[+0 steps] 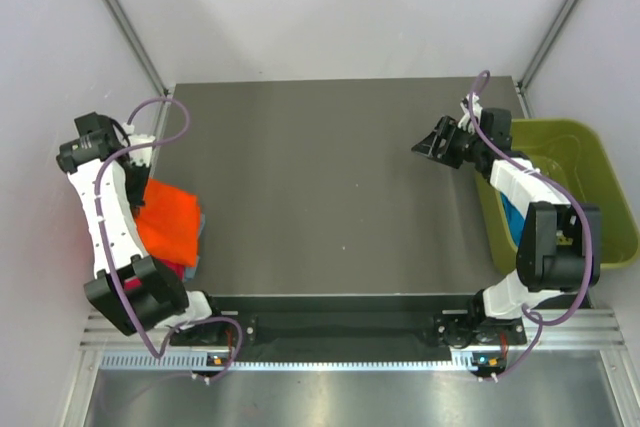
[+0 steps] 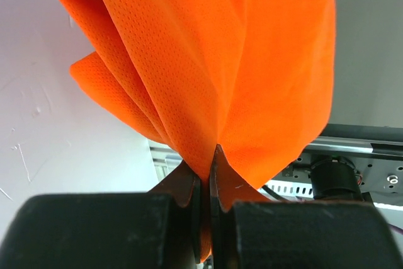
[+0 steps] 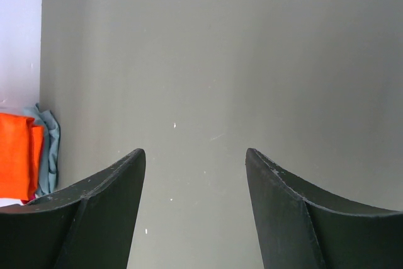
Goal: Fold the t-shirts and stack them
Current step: Neatly place the folded tshirt to the corner
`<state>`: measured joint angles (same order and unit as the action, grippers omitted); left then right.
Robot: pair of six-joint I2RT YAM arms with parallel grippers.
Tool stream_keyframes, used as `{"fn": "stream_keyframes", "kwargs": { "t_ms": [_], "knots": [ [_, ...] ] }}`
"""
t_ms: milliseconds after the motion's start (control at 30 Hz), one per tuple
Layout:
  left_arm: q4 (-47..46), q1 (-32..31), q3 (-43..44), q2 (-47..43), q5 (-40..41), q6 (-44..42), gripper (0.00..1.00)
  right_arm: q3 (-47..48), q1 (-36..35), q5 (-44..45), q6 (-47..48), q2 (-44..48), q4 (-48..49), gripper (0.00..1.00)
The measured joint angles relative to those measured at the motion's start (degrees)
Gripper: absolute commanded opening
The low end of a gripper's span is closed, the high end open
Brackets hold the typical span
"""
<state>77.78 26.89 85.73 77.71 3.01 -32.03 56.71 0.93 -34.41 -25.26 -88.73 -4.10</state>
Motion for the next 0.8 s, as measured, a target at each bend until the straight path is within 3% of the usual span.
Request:
{"fn": "stream_keyframes", "kwargs": {
  "t_ms": [467, 800],
  "knots": [
    [-3.19, 3.04, -5.16, 5.20, 5.95, 0.42, 0.00, 0.02, 0.00, 0.04, 0.09, 0.02, 0.00, 0.65],
    [-8.74, 3.39, -2.49, 17.11, 10.40, 0.85, 0.00, 0.00, 0.00, 0.07, 0.22, 0.02, -0.02, 0.65]
  ]
}}
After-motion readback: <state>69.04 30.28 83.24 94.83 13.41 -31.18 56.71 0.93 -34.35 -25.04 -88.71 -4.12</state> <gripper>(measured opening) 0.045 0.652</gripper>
